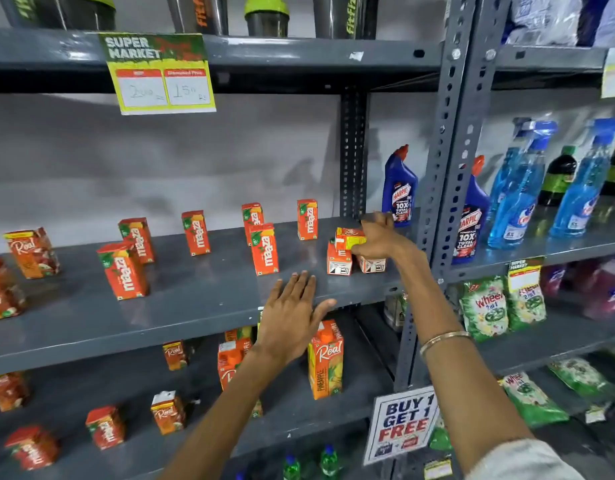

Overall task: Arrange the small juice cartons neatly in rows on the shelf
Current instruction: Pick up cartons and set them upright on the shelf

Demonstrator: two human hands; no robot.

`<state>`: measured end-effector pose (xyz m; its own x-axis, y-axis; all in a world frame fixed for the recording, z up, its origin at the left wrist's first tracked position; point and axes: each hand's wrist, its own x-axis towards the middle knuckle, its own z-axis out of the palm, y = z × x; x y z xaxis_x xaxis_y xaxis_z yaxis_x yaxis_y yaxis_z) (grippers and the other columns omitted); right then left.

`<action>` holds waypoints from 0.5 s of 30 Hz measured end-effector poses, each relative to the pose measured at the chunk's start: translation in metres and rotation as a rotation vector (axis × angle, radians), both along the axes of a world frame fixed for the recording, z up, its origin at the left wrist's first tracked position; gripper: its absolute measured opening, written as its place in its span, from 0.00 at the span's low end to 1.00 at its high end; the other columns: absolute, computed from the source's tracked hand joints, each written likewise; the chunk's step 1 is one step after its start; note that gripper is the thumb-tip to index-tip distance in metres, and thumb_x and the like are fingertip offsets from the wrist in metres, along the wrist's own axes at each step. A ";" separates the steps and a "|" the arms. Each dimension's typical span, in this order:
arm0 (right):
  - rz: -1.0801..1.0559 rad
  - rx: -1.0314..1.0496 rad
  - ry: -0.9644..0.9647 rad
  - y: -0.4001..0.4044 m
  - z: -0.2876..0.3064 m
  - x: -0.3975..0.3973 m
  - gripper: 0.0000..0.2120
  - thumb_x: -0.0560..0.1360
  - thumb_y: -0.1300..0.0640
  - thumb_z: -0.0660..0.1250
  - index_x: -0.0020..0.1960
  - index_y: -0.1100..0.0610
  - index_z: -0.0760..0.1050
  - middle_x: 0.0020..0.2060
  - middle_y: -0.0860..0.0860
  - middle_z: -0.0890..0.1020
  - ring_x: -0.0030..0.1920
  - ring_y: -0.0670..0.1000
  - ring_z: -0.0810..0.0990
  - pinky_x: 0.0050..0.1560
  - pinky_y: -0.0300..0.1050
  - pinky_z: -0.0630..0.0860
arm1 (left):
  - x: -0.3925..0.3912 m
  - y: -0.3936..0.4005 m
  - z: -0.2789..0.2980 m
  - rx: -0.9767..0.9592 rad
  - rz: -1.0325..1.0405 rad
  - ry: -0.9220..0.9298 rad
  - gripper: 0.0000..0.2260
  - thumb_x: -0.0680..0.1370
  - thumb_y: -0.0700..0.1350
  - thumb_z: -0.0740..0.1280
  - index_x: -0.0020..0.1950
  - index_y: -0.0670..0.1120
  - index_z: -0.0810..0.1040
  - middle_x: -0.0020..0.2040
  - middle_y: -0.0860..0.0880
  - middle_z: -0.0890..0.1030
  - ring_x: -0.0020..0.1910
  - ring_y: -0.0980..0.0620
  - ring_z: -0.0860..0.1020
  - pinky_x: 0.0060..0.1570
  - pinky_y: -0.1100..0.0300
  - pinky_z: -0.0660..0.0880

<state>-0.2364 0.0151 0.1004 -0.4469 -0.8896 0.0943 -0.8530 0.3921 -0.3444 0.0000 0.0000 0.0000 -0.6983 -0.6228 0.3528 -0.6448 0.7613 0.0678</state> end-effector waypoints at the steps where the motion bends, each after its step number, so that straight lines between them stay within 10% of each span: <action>1: 0.013 0.062 -0.009 0.002 0.004 0.001 0.25 0.74 0.50 0.69 0.67 0.59 0.68 0.72 0.60 0.62 0.76 0.63 0.57 0.69 0.56 0.67 | 0.001 0.000 0.000 0.000 -0.009 -0.002 0.35 0.81 0.66 0.41 0.81 0.46 0.55 0.82 0.47 0.57 0.81 0.49 0.52 0.78 0.51 0.43; 7: 0.058 -0.108 -0.023 0.011 0.015 0.002 0.20 0.66 0.57 0.77 0.54 0.61 0.75 0.51 0.57 0.80 0.47 0.55 0.82 0.48 0.53 0.81 | 0.009 -0.006 0.001 0.041 -0.070 0.039 0.36 0.79 0.67 0.39 0.81 0.47 0.56 0.82 0.48 0.57 0.81 0.51 0.52 0.79 0.52 0.44; 15: 0.227 -0.581 -0.640 0.038 0.017 0.066 0.34 0.66 0.46 0.79 0.63 0.54 0.63 0.53 0.45 0.79 0.52 0.44 0.81 0.51 0.42 0.79 | 0.071 -0.029 -0.013 -0.038 0.003 0.101 0.36 0.80 0.68 0.36 0.80 0.50 0.61 0.80 0.51 0.63 0.80 0.53 0.59 0.80 0.53 0.49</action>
<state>-0.1705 0.0527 0.1176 -0.3872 -0.8529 0.3503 -0.4648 -0.1476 -0.8730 0.0715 -0.0285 -0.0129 -0.6559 -0.6096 0.4452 -0.6386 0.7626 0.1034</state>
